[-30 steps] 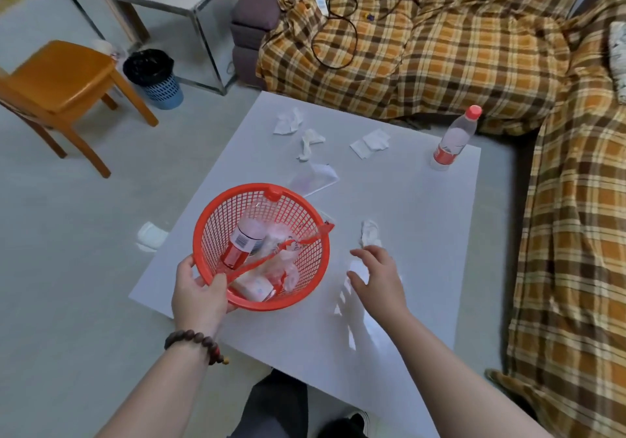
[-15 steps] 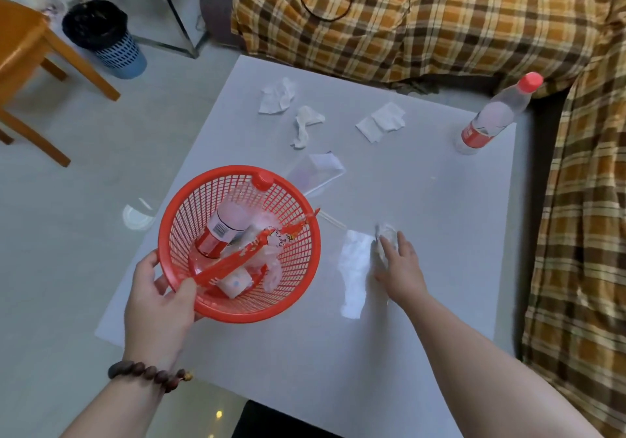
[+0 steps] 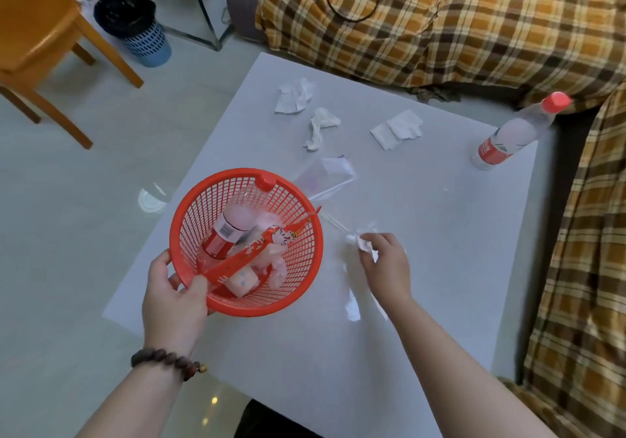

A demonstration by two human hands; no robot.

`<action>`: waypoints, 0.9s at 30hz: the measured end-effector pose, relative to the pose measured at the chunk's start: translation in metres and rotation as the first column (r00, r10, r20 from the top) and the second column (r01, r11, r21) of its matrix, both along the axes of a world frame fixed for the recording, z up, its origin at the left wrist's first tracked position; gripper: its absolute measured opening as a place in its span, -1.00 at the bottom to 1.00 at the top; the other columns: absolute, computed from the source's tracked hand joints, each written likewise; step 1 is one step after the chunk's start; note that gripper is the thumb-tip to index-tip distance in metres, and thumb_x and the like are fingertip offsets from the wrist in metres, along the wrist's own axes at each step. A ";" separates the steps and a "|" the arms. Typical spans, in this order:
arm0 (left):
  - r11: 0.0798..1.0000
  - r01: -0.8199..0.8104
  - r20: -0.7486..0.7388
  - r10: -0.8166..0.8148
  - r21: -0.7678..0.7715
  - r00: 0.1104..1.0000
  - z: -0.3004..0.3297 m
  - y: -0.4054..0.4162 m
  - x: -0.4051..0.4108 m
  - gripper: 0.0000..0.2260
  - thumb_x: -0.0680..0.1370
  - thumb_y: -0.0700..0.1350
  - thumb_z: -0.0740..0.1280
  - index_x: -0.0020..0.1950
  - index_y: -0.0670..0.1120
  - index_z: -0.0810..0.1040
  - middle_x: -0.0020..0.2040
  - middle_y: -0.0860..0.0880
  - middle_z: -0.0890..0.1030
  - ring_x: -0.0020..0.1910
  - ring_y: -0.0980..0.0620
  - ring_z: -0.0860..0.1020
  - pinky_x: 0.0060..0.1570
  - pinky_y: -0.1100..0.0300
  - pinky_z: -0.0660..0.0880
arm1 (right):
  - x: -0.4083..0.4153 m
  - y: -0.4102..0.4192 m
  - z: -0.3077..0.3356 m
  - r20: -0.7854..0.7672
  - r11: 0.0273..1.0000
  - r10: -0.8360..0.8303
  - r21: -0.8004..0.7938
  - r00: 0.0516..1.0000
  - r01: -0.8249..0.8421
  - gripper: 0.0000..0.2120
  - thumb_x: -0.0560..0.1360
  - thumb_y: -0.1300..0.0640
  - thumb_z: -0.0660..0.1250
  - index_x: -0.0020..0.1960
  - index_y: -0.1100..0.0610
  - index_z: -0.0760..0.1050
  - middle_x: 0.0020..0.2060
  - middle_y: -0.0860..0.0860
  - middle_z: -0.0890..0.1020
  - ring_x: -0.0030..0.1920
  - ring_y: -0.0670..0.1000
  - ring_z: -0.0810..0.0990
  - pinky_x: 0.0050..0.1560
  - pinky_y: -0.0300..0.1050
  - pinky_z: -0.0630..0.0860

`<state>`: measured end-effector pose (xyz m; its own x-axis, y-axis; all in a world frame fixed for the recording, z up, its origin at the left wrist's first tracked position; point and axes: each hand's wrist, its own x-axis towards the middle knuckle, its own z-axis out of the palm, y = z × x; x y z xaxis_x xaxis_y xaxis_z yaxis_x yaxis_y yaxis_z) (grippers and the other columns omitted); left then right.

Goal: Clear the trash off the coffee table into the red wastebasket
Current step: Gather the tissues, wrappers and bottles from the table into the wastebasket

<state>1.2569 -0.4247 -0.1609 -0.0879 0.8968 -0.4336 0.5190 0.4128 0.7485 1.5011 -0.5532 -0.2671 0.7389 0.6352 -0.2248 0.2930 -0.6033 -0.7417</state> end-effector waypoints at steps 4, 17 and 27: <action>1.000 -0.026 0.010 0.026 0.000 1.000 0.008 -0.007 0.011 -0.60 0.51 -0.25 0.31 0.11 0.27 0.42 -0.01 0.03 0.66 -0.07 -0.08 0.69 -0.10 -0.16 0.66 | -0.029 0.014 0.061 0.013 0.964 0.045 0.261 0.999 -0.047 -0.77 0.43 0.22 0.39 0.06 0.02 0.57 -0.02 -0.08 0.54 -0.01 -0.15 0.52 -0.05 -0.48 0.34; 0.992 -0.122 0.044 0.121 0.021 0.992 0.009 -0.003 0.001 -0.65 0.56 -0.25 0.32 0.26 0.09 0.43 0.05 -0.07 0.64 -0.09 0.00 0.67 -0.19 0.11 0.62 | -0.052 0.034 0.073 -0.070 0.925 0.326 0.228 0.943 -0.303 -0.62 0.40 -0.15 0.39 0.17 -0.06 0.50 0.02 -0.13 0.49 0.03 -0.20 0.47 0.06 -0.44 0.38; 0.973 -0.224 0.040 0.222 0.055 0.974 -0.009 0.015 -0.030 -0.63 0.56 -0.19 0.35 0.24 0.21 0.43 0.01 0.03 0.66 -0.11 -0.03 0.70 -0.38 0.16 0.63 | 0.013 0.077 -0.065 0.020 0.923 0.258 -0.302 0.966 -0.240 -0.55 0.45 0.14 0.38 0.30 0.14 0.39 0.23 0.12 0.42 0.22 0.17 0.36 0.14 0.00 0.39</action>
<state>1.2270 -0.4100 -0.1697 -0.2750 0.8801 -0.3870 0.3931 0.4702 0.7902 1.5136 -0.4763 -0.3317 0.5831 0.7122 -0.3909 0.4996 -0.6937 -0.5188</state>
